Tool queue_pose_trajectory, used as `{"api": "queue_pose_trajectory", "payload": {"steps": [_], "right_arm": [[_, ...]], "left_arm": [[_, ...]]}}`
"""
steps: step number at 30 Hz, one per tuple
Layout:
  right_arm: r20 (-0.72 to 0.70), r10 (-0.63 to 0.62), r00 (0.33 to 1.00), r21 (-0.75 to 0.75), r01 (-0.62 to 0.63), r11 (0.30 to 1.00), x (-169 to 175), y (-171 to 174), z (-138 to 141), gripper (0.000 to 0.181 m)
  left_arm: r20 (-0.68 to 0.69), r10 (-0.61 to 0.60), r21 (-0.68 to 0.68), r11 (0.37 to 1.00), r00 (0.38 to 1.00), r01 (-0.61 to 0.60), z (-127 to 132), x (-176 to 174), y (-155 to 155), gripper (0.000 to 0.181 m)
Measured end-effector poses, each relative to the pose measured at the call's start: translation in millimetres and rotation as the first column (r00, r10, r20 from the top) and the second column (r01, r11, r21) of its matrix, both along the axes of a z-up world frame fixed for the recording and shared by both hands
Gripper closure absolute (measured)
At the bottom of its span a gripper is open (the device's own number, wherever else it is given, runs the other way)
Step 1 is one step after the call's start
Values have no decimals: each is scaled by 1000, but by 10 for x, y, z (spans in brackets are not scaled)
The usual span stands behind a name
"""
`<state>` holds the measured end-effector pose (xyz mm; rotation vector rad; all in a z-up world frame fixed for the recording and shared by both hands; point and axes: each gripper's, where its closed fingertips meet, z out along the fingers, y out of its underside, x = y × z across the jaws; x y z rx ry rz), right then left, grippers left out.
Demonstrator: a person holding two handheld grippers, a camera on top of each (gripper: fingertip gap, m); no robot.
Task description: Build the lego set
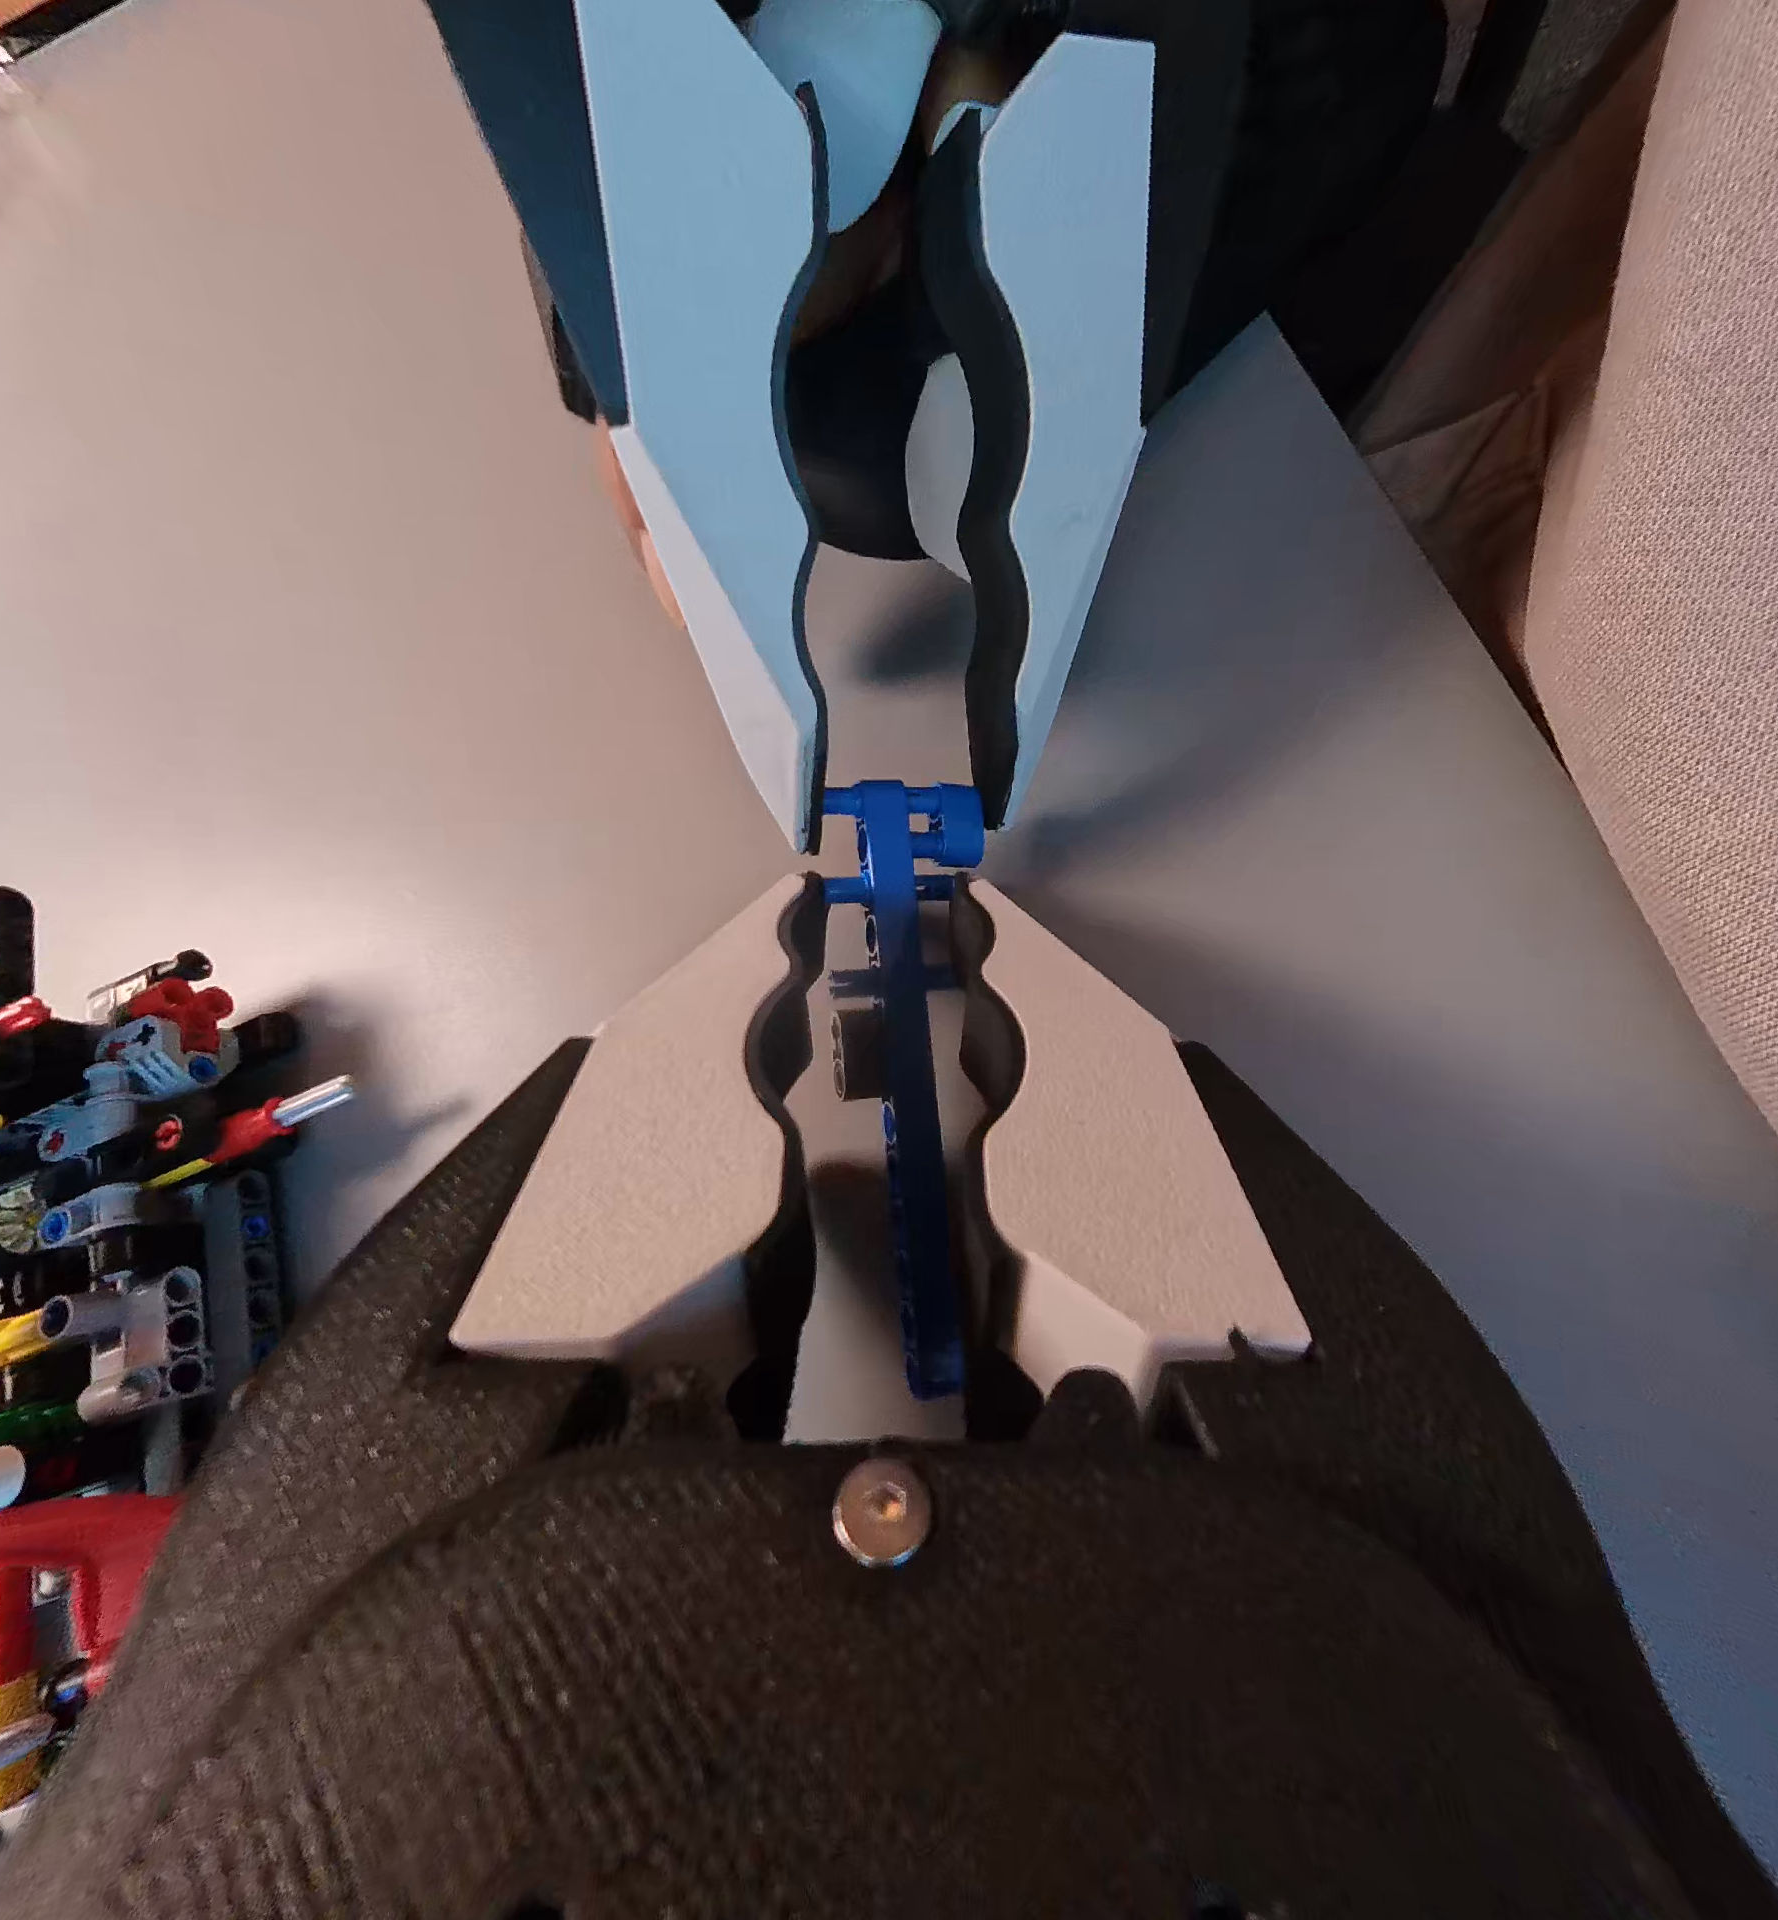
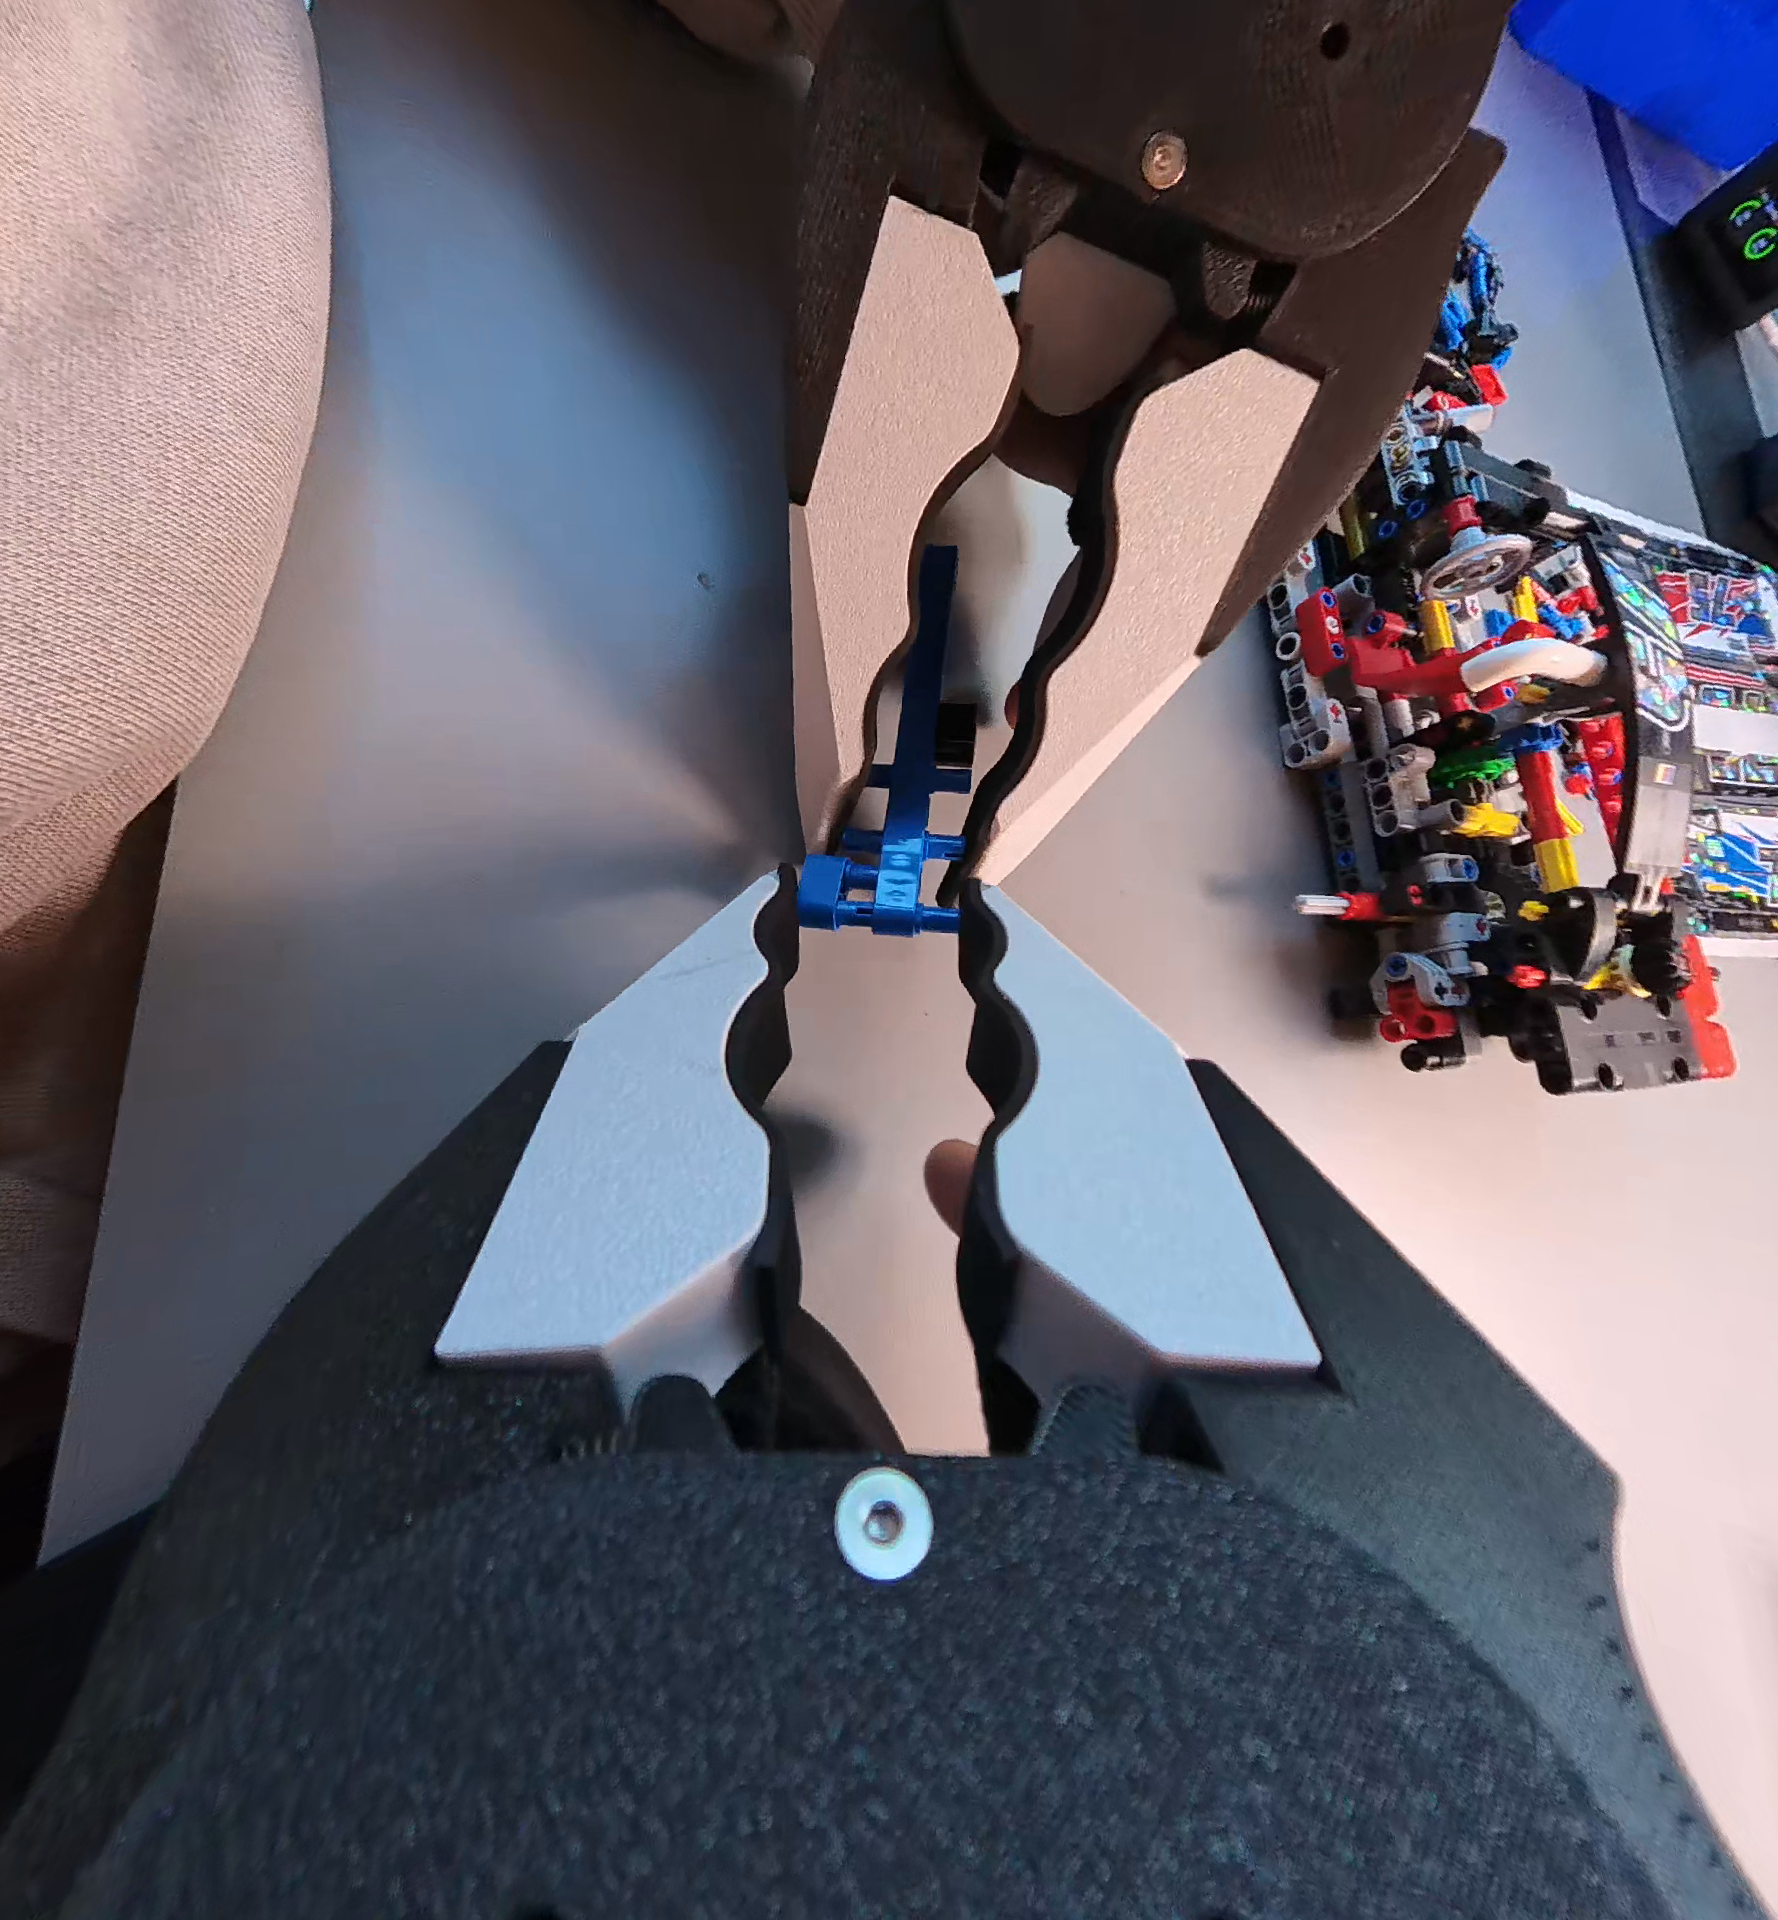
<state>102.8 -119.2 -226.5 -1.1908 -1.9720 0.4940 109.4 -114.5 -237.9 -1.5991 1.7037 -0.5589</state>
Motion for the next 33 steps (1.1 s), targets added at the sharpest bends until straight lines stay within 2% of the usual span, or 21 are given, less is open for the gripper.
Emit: {"api": "queue_pose_trajectory", "payload": {"steps": [9, 17, 21, 23, 26, 33], "right_arm": [[29, -3, 1000, 0, 3, 1000, 18, -3, 0, 153], [22, -8, 1000, -31, 9, 999, 15, 6, -1, 153], [-30, 5, 1000, -7, -5, 1000, -5, 18, 81, 153], [-49, 18, 999, -13, -18, 1000, -21, 11, 132, 153], [-48, 39, 998, -13, -40, 999, -42, 27, 174, 153], [-17, 76, 997, 24, -75, 997, -90, 71, 236, 152]], "left_arm": [[-28, -21, 31, 999, 999, 22, -2, 11, 3, 159], [-2, -23, -18, 1000, 1000, 23, -1, 9, 3, 159], [68, 39, -178, 984, 997, -26, 68, -40, 14, 155], [110, 67, -311, 950, 992, -30, 129, -62, -12, 154], [139, 88, -423, 906, 986, -21, 165, -75, -46, 163], [188, 126, -477, 878, 974, -21, 250, -114, -12, 167]]}}
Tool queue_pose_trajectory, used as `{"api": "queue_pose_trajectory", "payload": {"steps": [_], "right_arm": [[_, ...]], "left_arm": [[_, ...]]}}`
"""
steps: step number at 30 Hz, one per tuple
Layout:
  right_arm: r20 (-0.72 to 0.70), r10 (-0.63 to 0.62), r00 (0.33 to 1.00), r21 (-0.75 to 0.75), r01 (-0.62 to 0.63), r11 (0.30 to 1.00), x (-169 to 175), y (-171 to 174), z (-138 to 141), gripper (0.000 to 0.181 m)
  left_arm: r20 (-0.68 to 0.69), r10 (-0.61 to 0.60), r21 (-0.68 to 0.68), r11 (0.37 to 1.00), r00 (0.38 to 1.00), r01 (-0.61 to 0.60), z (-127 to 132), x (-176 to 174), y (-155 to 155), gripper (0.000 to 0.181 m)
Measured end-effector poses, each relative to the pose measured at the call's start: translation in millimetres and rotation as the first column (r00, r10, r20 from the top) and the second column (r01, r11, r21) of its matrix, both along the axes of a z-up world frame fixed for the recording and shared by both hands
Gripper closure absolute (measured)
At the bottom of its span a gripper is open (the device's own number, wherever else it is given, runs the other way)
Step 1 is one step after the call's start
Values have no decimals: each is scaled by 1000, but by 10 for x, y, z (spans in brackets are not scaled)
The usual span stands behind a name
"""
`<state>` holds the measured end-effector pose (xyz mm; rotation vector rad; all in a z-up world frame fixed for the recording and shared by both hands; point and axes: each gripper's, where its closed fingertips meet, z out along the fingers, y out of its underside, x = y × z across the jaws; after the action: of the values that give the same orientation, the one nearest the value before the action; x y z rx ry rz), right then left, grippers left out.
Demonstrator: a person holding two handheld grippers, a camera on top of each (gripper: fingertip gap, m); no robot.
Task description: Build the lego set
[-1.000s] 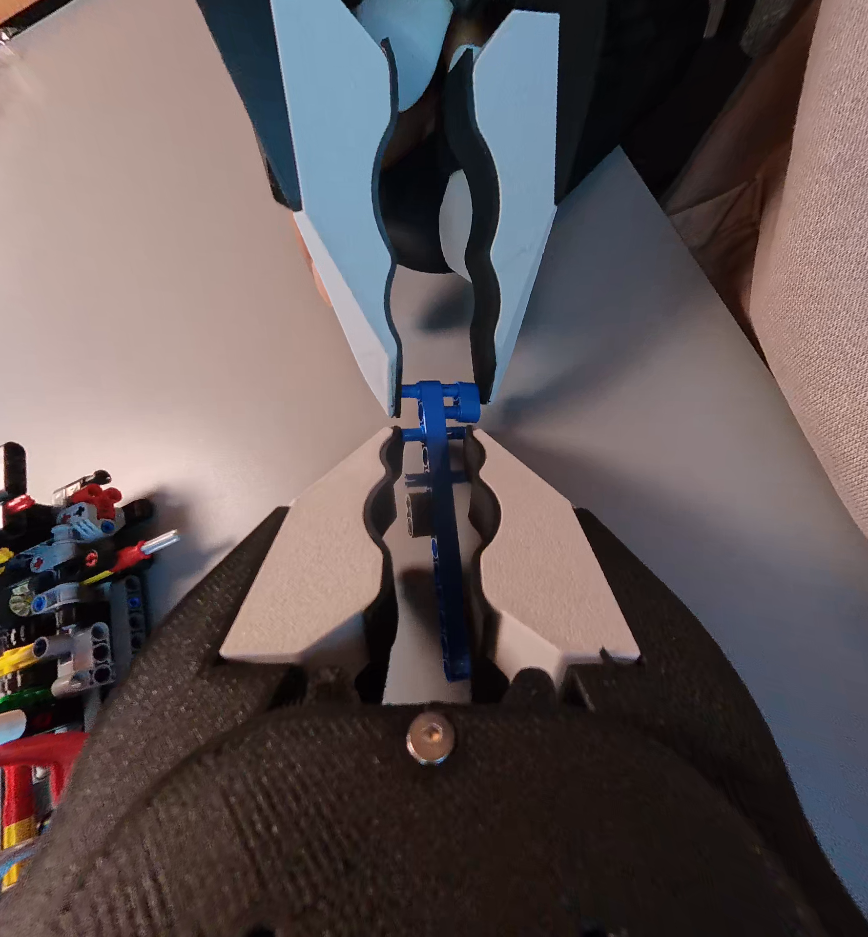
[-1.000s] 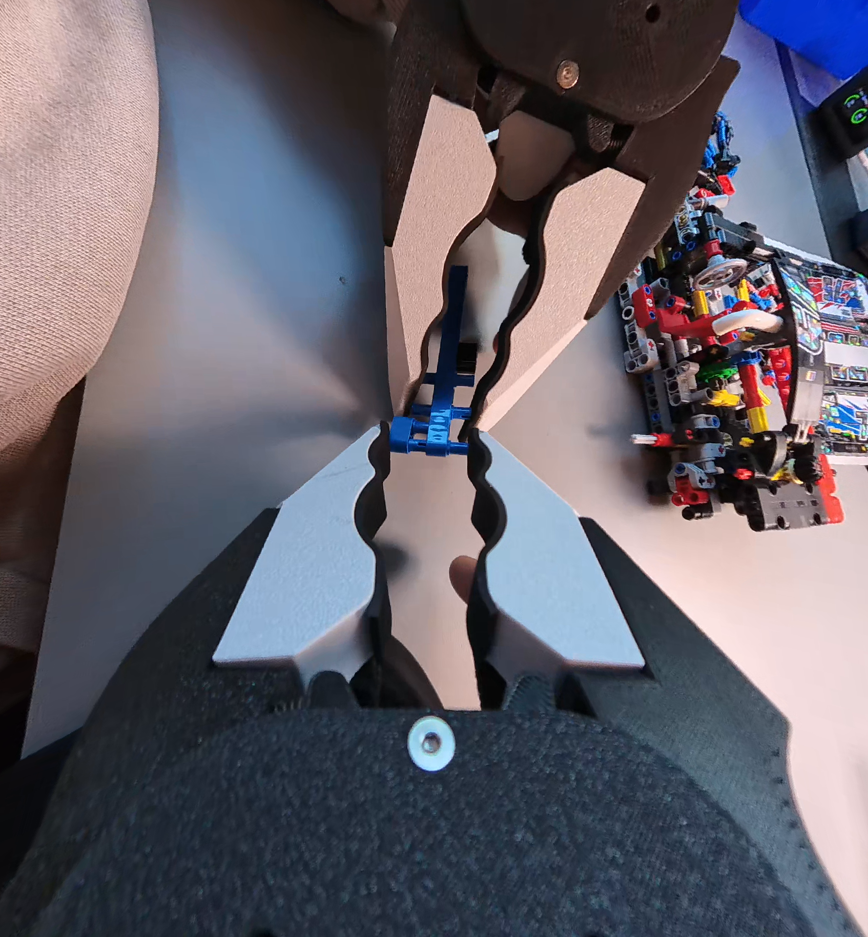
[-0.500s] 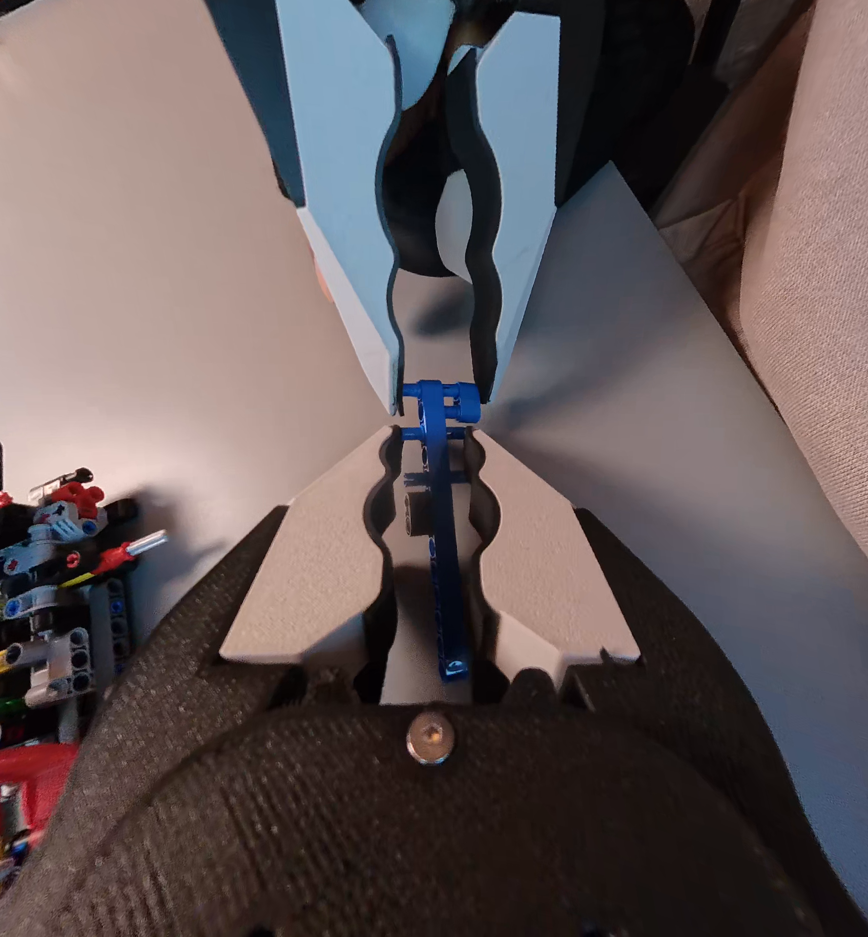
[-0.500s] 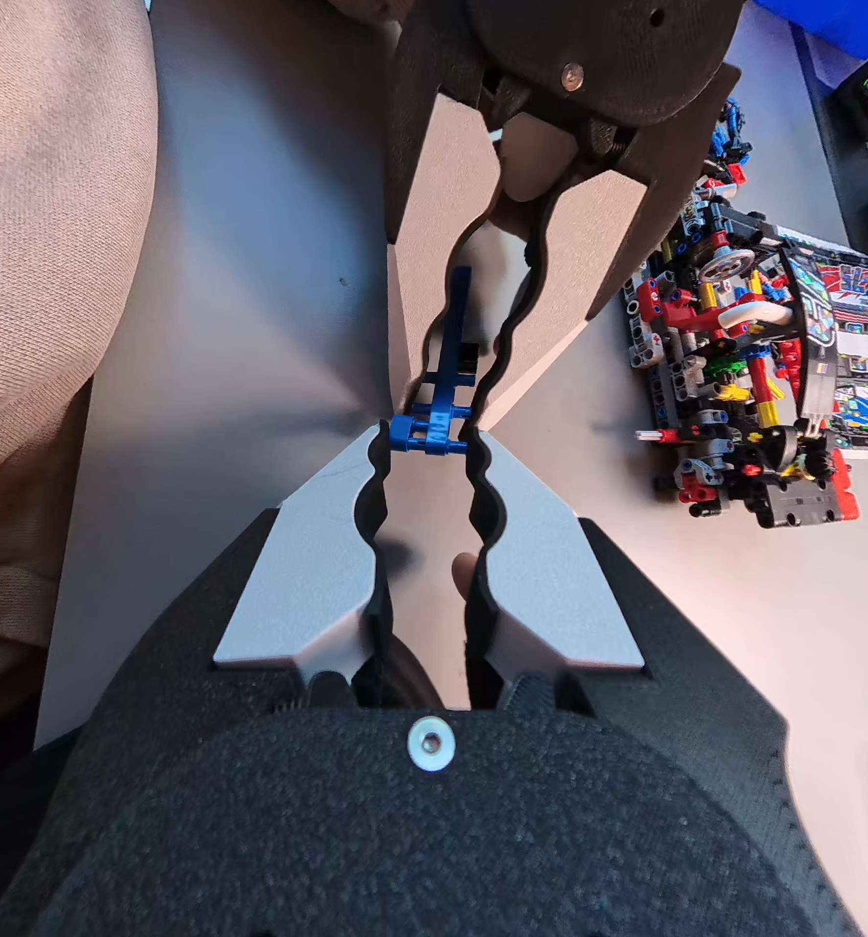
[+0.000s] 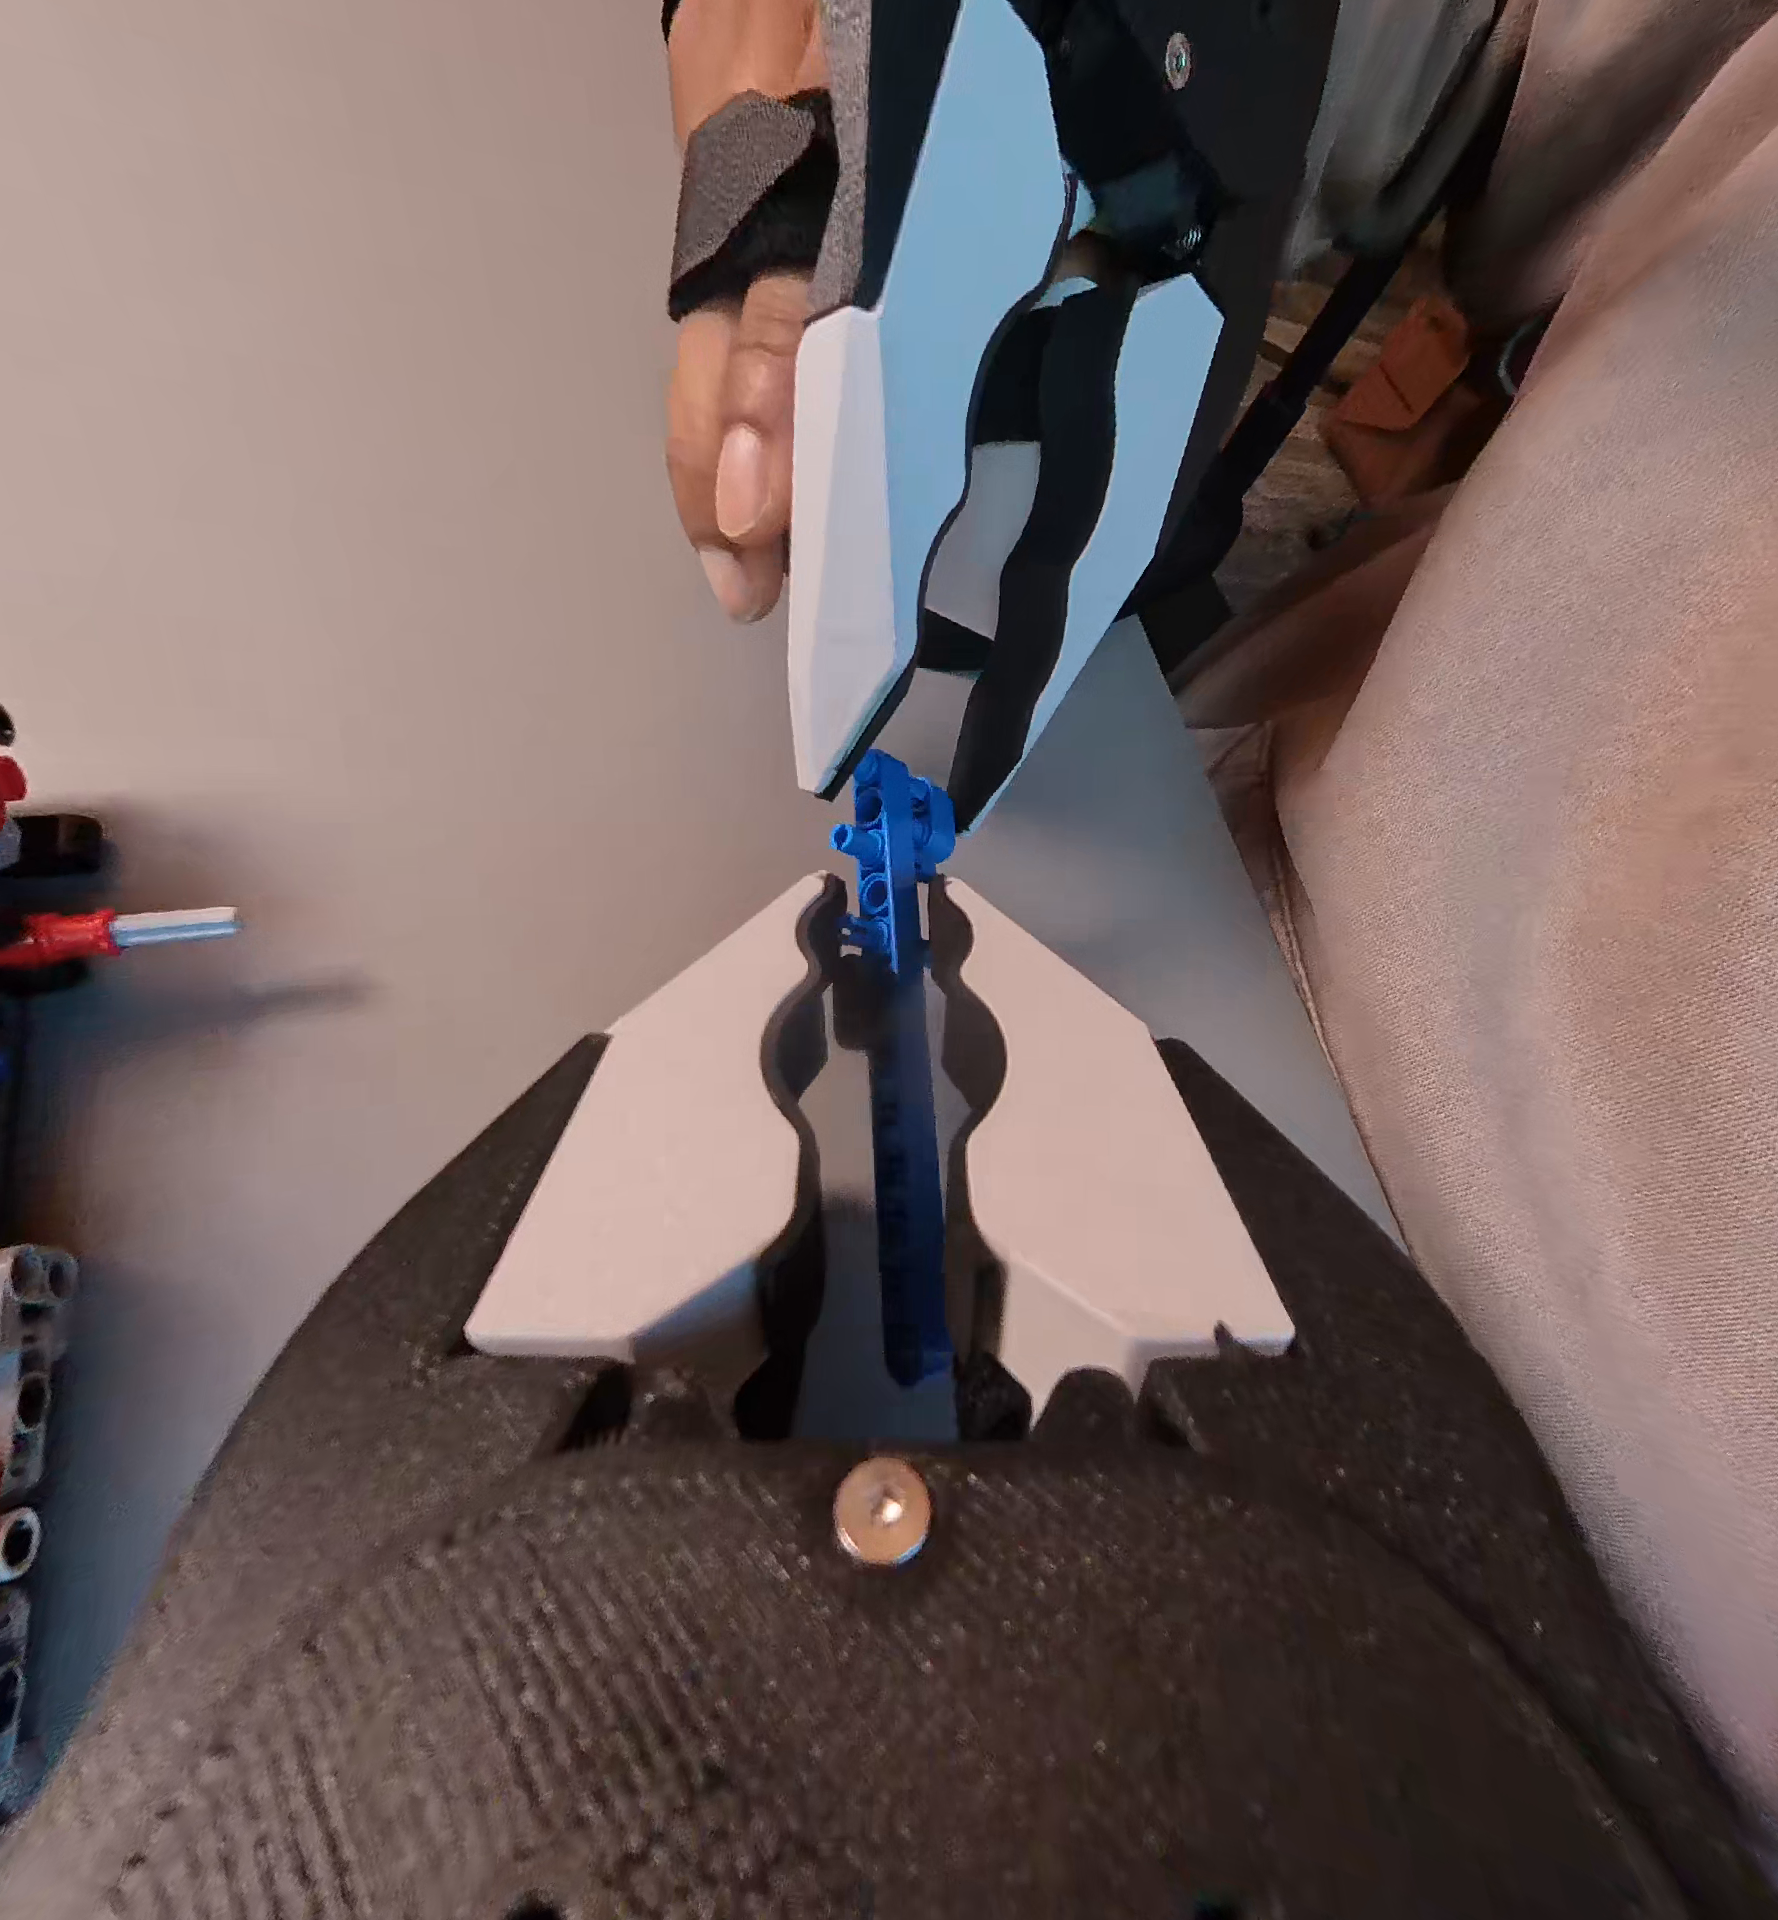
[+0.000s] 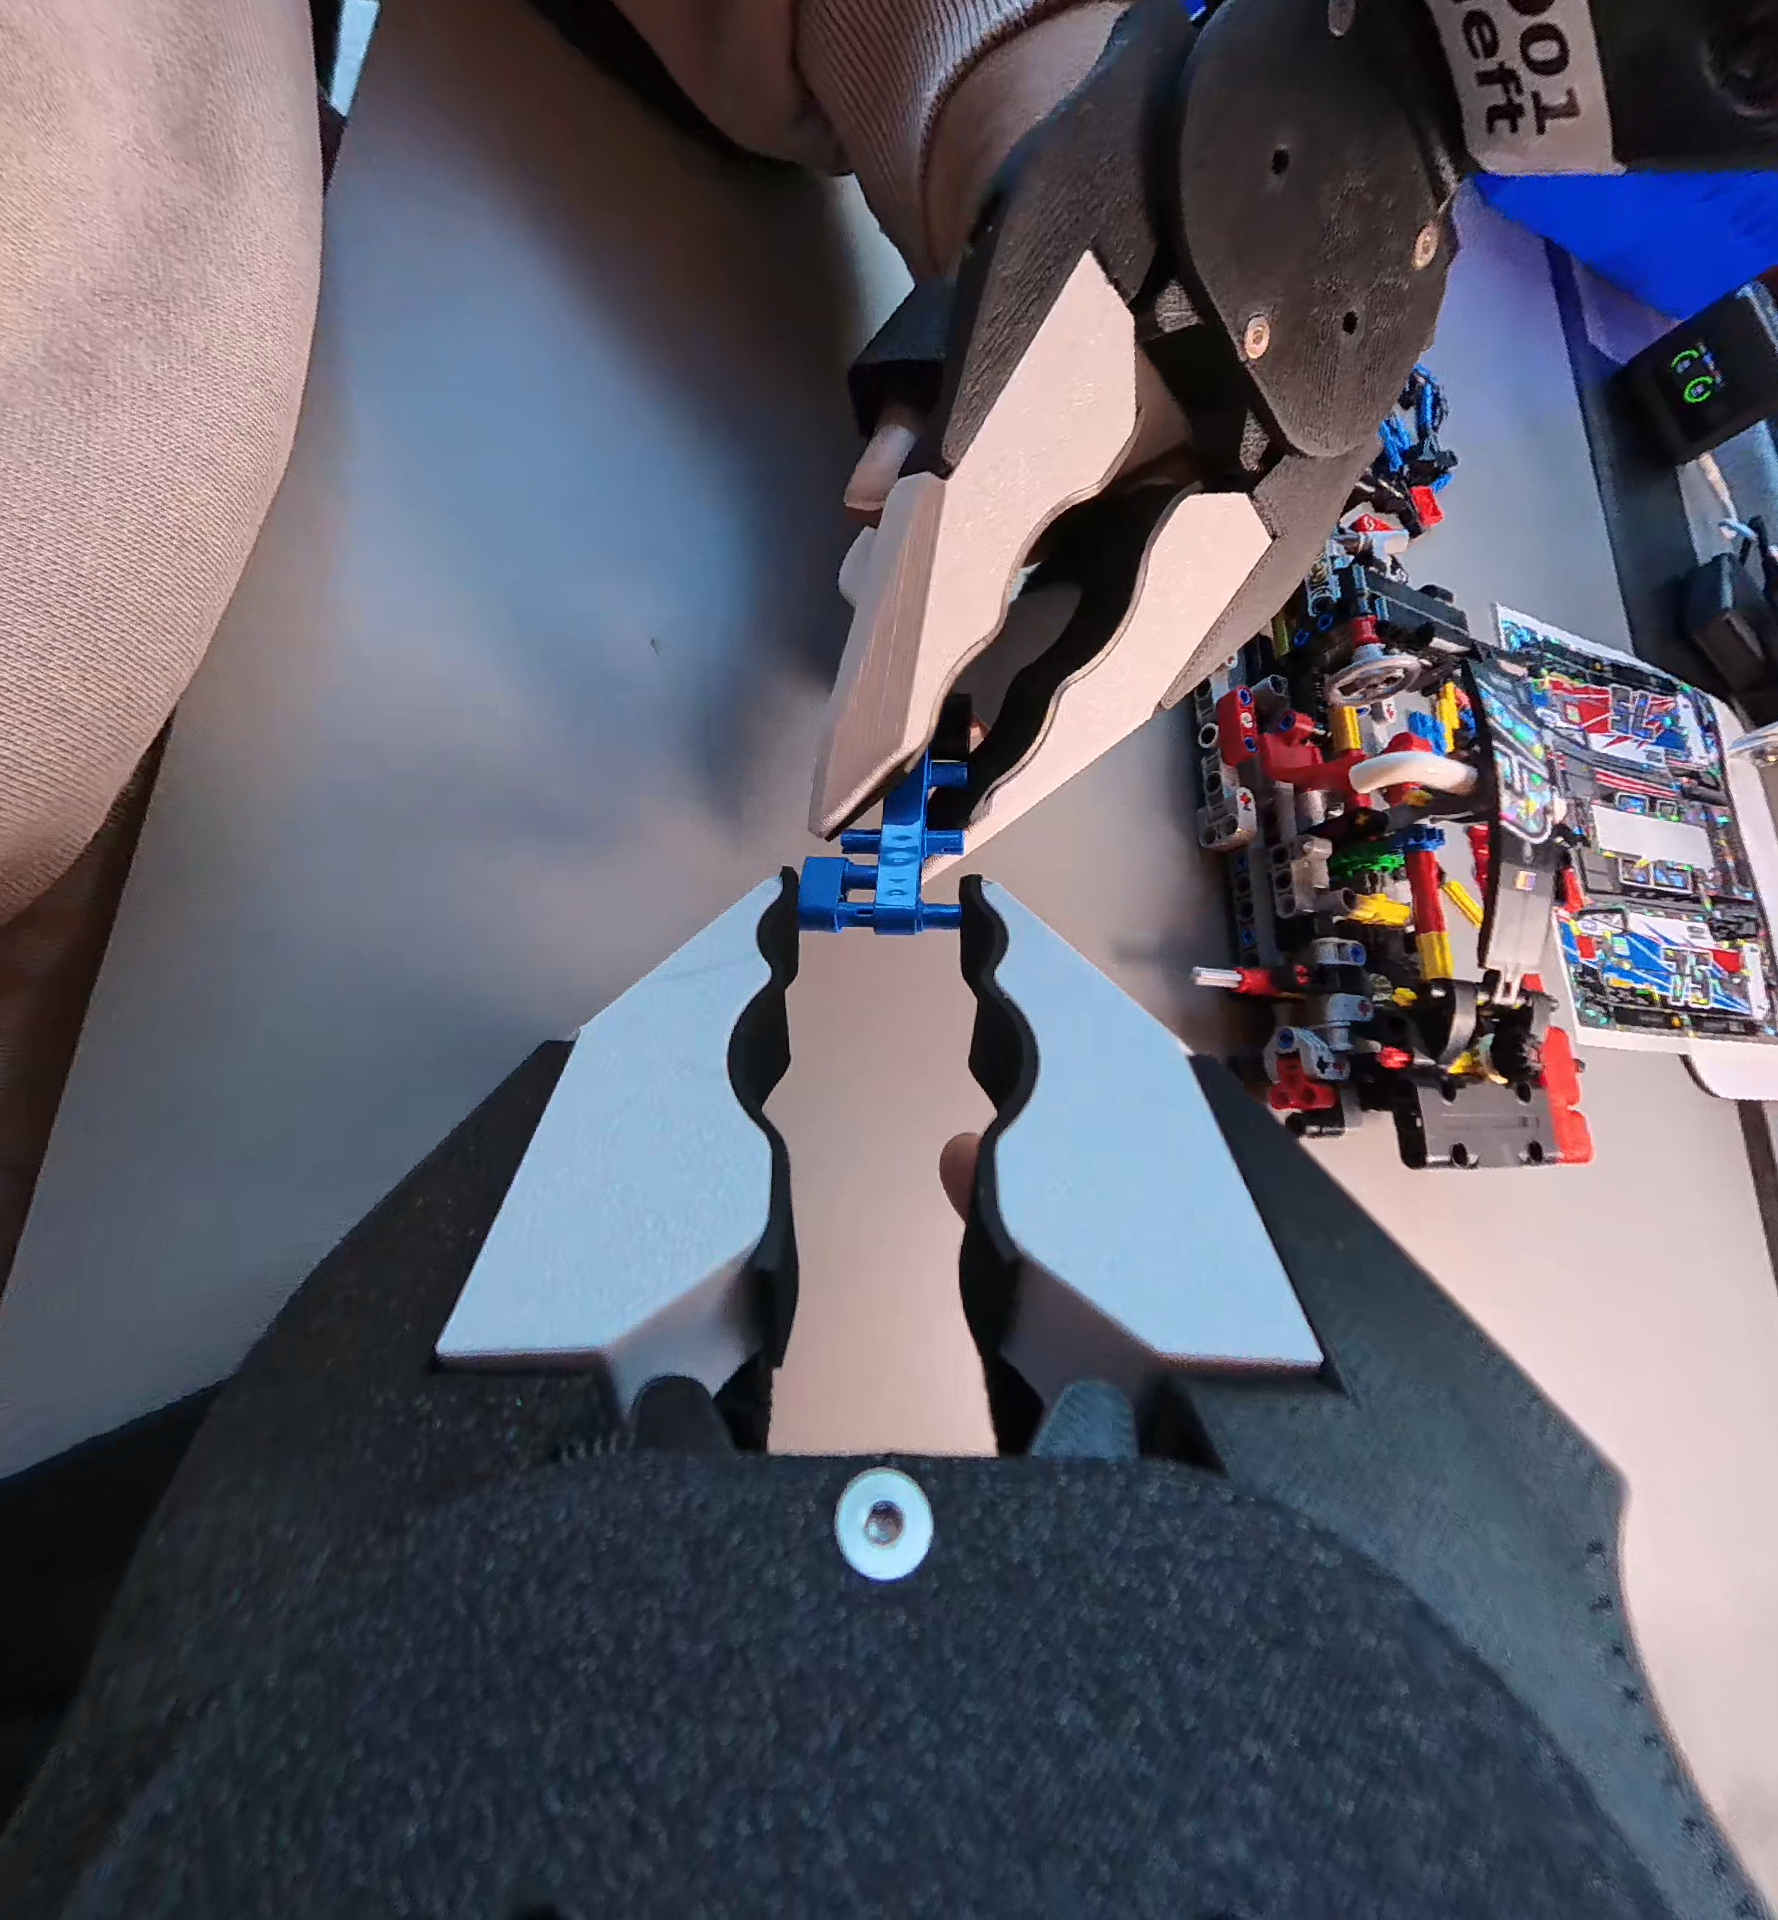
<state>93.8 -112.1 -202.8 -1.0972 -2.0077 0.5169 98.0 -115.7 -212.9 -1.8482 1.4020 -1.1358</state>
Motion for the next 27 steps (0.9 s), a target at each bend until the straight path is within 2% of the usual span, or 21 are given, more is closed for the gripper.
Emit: {"api": "queue_pose_trajectory", "payload": {"steps": [9, 15, 20, 27], "right_arm": [[-17, 2, 1000, 49, -2, 999, -40, -8, 47, 152], [-55, -2, 998, 18, 3, 1000, -52, -31, 94, 152], [-88, 6, 996, -17, -8, 1000, -55, -53, 134, 140], [-114, 44, 992, 16, -42, 999, -82, -59, 120, 141]], "left_arm": [[22, 4, -57, 998, 1000, -3, 41, -39, -11, 170], [57, -7, -110, 994, 998, 13, 60, -46, -26, 172], [102, -20, -157, 987, 995, 35, 107, -47, -52, 175], [152, -59, -246, 964, 987, 95, 160, -45, -133, 175]]}}
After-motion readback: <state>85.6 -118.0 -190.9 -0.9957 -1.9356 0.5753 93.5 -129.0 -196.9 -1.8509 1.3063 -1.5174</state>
